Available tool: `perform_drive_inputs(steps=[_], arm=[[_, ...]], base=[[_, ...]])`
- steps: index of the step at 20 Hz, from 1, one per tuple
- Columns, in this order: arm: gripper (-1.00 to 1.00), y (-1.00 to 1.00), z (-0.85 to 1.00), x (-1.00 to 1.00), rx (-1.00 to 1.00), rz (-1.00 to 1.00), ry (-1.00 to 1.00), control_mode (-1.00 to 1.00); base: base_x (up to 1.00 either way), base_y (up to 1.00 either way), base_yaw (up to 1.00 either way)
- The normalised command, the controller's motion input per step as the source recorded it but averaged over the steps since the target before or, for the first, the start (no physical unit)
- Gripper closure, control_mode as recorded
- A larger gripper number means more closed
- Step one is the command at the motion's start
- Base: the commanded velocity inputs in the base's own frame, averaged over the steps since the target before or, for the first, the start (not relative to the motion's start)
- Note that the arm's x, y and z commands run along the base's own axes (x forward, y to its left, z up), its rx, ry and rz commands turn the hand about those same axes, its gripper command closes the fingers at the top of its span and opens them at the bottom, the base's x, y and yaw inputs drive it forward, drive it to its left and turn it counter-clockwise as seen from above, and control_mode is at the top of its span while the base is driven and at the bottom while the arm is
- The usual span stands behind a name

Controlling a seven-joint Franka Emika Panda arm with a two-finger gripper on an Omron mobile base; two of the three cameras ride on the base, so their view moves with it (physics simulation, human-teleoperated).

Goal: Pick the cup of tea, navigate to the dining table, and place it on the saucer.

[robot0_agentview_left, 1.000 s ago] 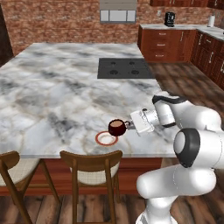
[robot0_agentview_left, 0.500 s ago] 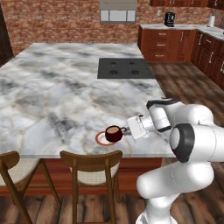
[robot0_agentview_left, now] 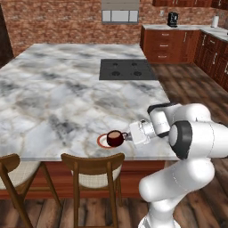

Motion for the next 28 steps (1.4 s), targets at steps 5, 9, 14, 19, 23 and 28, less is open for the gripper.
perform_drive_inputs(steps=[5, 9, 14, 19, 23, 28], arm=[[1.0, 0.0, 0.0, 0.27, 0.0, -0.08, 0.0, -1.0], [1.0, 0.0, 0.0, 0.15, 0.0, -0.07, 0.0, -1.0], [1.0, 0.04, -0.05, 0.0, 0.0, -0.01, 0.02, -1.0], [1.0, 0.05, -0.2, 0.0, 0.0, 0.0, 0.02, -1.0], [1.0, 0.01, -0.2, 0.0, 0.0, 0.0, 0.0, -1.0], [1.0, 0.0, -0.03, 0.1, 0.0, 0.0, 0.0, -1.0]], base=[[0.0, 0.0, 0.0], [0.0, 0.0, 0.0], [0.0, 0.0, 0.0], [0.0, 0.0, 0.0], [0.0, 0.0, 0.0], [0.0, 0.0, 0.0]])
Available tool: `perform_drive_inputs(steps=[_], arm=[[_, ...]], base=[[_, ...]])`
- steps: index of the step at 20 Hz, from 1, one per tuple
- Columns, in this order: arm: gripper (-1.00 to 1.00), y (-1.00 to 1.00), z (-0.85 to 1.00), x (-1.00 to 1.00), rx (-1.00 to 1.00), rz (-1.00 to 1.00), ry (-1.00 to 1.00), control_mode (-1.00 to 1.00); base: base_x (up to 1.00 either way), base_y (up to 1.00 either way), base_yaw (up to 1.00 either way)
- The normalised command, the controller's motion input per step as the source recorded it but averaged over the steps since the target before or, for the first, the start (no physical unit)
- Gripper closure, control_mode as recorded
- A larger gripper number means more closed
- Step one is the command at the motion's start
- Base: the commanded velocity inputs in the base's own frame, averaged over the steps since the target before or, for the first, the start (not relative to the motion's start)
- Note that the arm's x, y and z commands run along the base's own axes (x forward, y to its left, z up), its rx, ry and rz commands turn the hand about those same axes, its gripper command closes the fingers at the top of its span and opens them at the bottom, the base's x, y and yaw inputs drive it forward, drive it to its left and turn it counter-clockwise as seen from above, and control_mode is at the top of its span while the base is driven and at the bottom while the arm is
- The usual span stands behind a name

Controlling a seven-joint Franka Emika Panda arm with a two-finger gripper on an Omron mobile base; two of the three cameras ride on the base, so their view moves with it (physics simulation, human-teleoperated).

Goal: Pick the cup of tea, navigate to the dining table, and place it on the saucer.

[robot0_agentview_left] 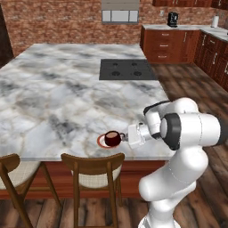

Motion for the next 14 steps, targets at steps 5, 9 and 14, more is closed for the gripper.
perform_drive_inputs(steps=[5, 9, 14], arm=[[1.0, 0.0, 0.0, 0.24, 0.0, -0.01, 0.0, -1.0], [1.0, 0.0, 0.0, 0.13, 0.0, 0.0, 0.0, -1.0], [1.0, 0.0, -0.01, 0.0, 0.0, 0.0, 0.0, -1.0]], base=[[0.0, 0.0, 0.0], [0.0, 0.0, 0.0], [0.0, 0.0, 0.0]])
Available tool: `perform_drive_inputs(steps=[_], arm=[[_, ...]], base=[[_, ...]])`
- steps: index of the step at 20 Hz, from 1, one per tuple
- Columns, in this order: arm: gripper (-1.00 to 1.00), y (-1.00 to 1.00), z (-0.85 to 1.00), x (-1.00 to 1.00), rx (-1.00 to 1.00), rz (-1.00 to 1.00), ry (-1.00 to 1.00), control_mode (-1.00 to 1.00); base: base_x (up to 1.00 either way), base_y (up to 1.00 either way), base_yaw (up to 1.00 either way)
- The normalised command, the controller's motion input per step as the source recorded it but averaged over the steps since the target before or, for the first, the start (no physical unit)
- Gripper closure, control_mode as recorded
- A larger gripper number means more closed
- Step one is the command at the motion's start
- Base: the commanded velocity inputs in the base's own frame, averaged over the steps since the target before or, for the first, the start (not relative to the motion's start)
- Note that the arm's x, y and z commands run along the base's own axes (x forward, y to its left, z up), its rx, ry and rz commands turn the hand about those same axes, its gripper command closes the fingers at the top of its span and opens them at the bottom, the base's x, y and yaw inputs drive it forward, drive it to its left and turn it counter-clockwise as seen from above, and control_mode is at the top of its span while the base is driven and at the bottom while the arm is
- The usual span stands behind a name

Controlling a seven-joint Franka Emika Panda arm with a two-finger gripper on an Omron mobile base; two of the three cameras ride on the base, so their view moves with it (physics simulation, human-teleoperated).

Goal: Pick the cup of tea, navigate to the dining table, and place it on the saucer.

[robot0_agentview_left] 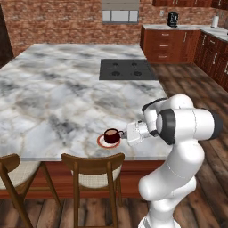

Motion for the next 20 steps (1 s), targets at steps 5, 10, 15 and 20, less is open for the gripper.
perform_drive_inputs(steps=[5, 10, 15, 20], arm=[[1.0, 0.0, -0.1, 0.0, 0.0, 0.0, 0.0, -1.0], [1.0, 0.0, -0.09, 0.0, 0.0, 0.0, 0.0, -1.0], [1.0, 0.0, -0.1, 0.0, 0.0, 0.0, 0.0, -1.0], [1.0, 0.0, -0.1, 0.0, -0.02, 0.0, 0.0, -1.0]], base=[[0.0, 0.0, 0.0], [0.0, 0.0, 0.0], [0.0, 0.0, 0.0], [0.0, 0.0, 0.0]])
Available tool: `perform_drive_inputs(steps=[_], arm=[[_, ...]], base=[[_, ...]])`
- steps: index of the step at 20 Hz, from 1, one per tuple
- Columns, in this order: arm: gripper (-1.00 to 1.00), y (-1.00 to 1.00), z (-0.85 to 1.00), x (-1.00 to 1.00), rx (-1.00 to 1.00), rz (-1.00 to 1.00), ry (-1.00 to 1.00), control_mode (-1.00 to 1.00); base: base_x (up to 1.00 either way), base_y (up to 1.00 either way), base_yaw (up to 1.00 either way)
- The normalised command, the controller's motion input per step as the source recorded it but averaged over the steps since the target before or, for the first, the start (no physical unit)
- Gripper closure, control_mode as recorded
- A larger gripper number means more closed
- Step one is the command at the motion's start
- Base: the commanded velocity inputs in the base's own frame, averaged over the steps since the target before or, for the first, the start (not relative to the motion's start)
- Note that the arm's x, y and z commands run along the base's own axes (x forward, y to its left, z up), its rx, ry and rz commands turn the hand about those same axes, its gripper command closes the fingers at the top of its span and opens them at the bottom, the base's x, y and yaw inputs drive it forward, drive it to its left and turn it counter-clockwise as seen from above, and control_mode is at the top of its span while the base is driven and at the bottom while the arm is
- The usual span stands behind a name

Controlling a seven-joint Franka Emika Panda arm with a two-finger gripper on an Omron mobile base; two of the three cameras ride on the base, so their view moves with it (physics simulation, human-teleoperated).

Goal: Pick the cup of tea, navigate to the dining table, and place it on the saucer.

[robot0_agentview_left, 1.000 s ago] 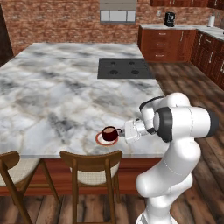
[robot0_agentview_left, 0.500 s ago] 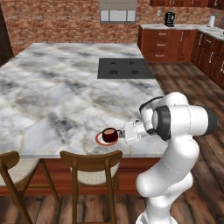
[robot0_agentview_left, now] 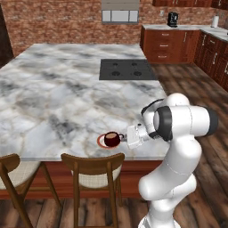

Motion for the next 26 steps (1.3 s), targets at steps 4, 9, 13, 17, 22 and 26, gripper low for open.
perform_drive_inputs(steps=[4, 9, 13, 17, 22, 26], arm=[[1.0, 0.0, -0.05, 0.02, -0.02, 0.0, 0.0, -1.0], [1.0, 0.03, 0.0, 0.0, -0.01, 0.0, 0.0, -1.0], [1.0, 0.09, 0.0, 0.03, 0.0, 0.0, 0.0, -1.0], [1.0, 0.11, 0.0, 0.08, 0.0, 0.0, 0.0, -1.0], [1.0, 0.1, 0.0, 0.27, 0.0, 0.0, 0.0, -1.0], [1.0, 0.0, -0.14, 0.17, 0.0, -0.02, 0.0, -1.0]], base=[[0.0, 0.0, 0.0], [0.0, 0.0, 0.0], [0.0, 0.0, 0.0], [0.0, 0.0, 0.0], [0.0, 0.0, 0.0], [0.0, 0.0, 0.0]])
